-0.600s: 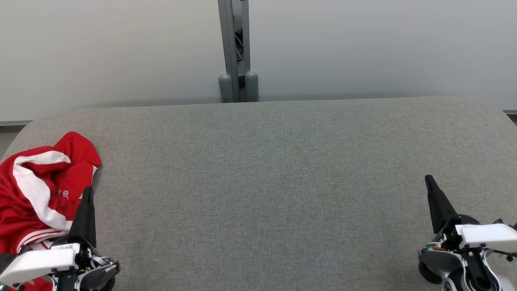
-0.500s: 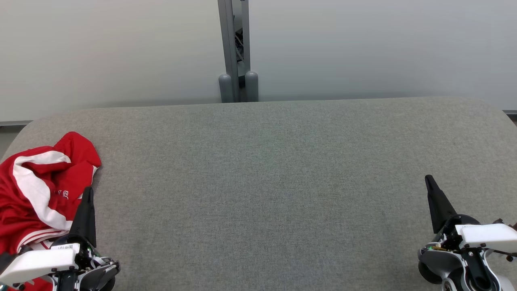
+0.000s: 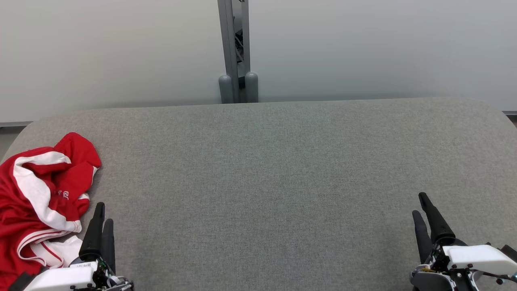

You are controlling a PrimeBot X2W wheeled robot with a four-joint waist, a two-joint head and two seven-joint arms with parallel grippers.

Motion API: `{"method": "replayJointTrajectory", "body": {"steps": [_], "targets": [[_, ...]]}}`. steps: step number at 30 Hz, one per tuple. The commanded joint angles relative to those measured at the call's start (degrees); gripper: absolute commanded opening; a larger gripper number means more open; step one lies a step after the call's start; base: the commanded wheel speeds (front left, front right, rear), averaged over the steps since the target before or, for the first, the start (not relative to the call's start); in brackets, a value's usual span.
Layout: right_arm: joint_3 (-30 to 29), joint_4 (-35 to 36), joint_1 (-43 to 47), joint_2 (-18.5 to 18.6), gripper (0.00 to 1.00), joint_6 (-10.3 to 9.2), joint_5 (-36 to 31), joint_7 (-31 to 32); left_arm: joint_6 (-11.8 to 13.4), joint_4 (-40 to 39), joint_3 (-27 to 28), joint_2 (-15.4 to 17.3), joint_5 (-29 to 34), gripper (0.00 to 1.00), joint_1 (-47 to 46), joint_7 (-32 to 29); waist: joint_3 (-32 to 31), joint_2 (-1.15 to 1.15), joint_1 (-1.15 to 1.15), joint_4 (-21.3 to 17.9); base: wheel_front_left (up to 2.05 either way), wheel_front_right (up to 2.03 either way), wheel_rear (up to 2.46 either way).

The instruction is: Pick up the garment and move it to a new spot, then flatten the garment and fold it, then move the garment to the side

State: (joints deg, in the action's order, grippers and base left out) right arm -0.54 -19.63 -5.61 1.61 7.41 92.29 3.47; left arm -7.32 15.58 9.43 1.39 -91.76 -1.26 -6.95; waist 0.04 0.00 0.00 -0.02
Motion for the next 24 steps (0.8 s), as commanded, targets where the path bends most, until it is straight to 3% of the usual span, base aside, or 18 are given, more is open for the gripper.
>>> {"method": "replayJointTrajectory", "body": {"steps": [1, 10, 24], "targets": [[0.5, 1.3, -0.9, 0.4, 1.00, 0.05, -1.3, -1.2, 0.1, -1.6, -1.1, 0.7, 1.0, 1.00, -0.7, 1.2, -0.1, 0.00, 0.00, 0.0, 0.00, 0.00, 0.00], [-0.1, 3.3, -0.5, 0.6, 1.00, 0.06, -9.1, -3.8, 1.2, -3.7, -3.4, 0.9, 10.0, 1.00, -0.5, 4.4, -0.3, 0.00, 0.00, -0.1, 0.00, 0.00, 0.00], [1.7, 8.8, 0.2, 0.8, 1.00, 0.07, -30.3, -7.2, 2.5, -5.3, -5.6, 1.9, 31.6, 1.00, -0.6, 8.3, -0.3, 0.00, 0.00, -0.3, 0.00, 0.00, 0.00]]}}
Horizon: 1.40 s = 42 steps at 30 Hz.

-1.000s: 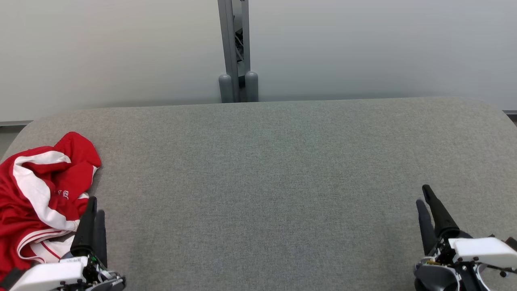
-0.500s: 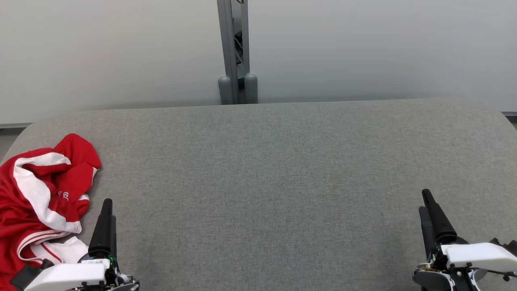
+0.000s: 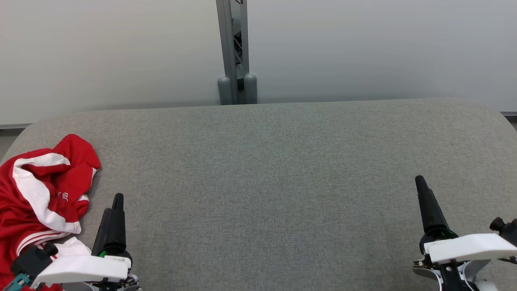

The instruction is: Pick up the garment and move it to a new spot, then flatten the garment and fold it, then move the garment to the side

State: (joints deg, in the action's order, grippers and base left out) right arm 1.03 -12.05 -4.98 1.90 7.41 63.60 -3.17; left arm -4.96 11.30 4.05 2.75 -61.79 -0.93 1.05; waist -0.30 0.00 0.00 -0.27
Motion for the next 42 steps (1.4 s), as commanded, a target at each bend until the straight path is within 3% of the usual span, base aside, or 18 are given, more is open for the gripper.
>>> {"method": "replayJointTrajectory", "body": {"steps": [1, 10, 27, 42], "targets": [[0.2, 1.5, -0.3, 0.5, 1.00, 0.07, -3.0, -0.7, 0.3, -1.1, -0.4, 0.6, 3.0, 1.00, -0.9, 0.6, 0.0, 0.00, 0.00, 0.0, 0.00, 0.00, 0.00], [0.8, 2.3, 0.4, 0.6, 1.00, 0.08, -14.2, -2.4, 1.3, -1.5, -1.3, 1.1, 13.1, 1.00, 0.1, 2.5, -0.1, 0.00, 0.00, 0.1, 0.00, 0.00, 0.00], [2.2, 1.2, 0.6, 0.8, 1.00, 0.09, -29.3, -5.2, 3.1, -2.1, -2.4, 1.9, 27.9, 1.00, 2.5, 5.9, -0.1, 0.00, 0.00, 0.0, 0.00, 0.00, 0.00], [2.6, 1.7, 0.7, 0.9, 1.00, 0.10, -38.4, -7.2, 3.7, -1.3, -2.9, 2.3, 36.3, 1.00, 3.3, 8.2, -0.1, 0.00, 0.00, 0.0, 0.00, 0.00, 0.00]]}}
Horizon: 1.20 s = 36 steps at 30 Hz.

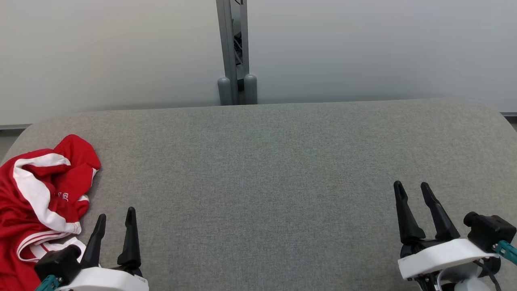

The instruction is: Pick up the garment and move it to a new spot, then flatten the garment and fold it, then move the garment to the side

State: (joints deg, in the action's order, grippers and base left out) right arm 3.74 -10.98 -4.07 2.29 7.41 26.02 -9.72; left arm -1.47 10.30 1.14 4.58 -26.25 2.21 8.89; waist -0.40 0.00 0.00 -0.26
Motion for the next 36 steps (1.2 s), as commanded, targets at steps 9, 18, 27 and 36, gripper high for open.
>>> {"method": "replayJointTrajectory", "body": {"steps": [9, 18, 27, 36], "targets": [[0.2, 0.8, 0.0, 0.6, 1.00, 0.11, -6.1, -1.7, 0.6, 0.5, 0.1, 0.7, 5.5, 1.00, 0.1, 1.7, -0.1, 0.00, 0.00, 0.0, 0.00, 0.00, 0.00], [0.4, 0.5, 0.1, 0.6, 1.00, 0.11, -11.5, -2.8, 1.0, 1.0, -0.2, 0.9, 10.2, 1.00, 0.4, 3.0, -0.1, 0.00, 0.00, 0.0, 0.00, 0.00, 0.00], [0.8, 0.2, 0.2, 0.7, 1.00, 0.12, -16.1, -4.0, 1.2, 1.6, -0.5, 1.0, 14.9, 1.00, 0.6, 4.4, -0.1, 0.00, 0.00, 0.0, 0.00, 0.00, 0.00], [1.0, 0.2, 0.3, 0.8, 1.00, 0.13, -19.5, -4.8, 1.6, 2.0, -0.8, 1.0, 18.1, 1.00, 0.8, 5.4, 0.0, 0.00, 0.00, 0.0, 0.00, 0.00, 0.00]]}}
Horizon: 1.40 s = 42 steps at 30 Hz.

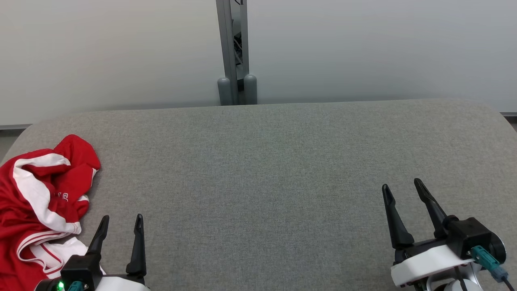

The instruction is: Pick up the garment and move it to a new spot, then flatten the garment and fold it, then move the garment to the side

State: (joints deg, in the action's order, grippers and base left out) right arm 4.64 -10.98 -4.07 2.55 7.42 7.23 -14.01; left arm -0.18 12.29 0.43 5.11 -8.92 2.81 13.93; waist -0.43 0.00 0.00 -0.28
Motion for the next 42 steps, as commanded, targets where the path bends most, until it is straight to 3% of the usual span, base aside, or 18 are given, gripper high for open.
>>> {"method": "replayJointTrajectory", "body": {"steps": [1, 10, 42], "targets": [[0.1, 0.2, 0.3, 0.5, 1.00, 0.12, -1.1, -0.5, 0.3, 0.1, -0.1, 0.4, 1.1, 1.00, 0.2, 0.4, 0.0, 0.00, 0.00, 0.0, 0.00, 0.00, 0.00], [0.4, 0.4, 0.4, 0.6, 1.00, 0.11, -4.3, -1.4, 0.3, 1.2, 0.1, 0.3, 3.3, 1.00, 0.3, 1.4, 0.1, 0.00, 0.00, 0.0, 0.00, 0.00, 0.00], [-0.5, -0.6, 1.1, 0.6, 1.00, 0.11, -2.5, -1.3, 0.3, 2.6, 0.0, -0.1, 1.9, 1.00, 0.3, 1.4, -0.3, 0.00, 0.00, 0.6, 0.00, 0.00, 0.00]]}}
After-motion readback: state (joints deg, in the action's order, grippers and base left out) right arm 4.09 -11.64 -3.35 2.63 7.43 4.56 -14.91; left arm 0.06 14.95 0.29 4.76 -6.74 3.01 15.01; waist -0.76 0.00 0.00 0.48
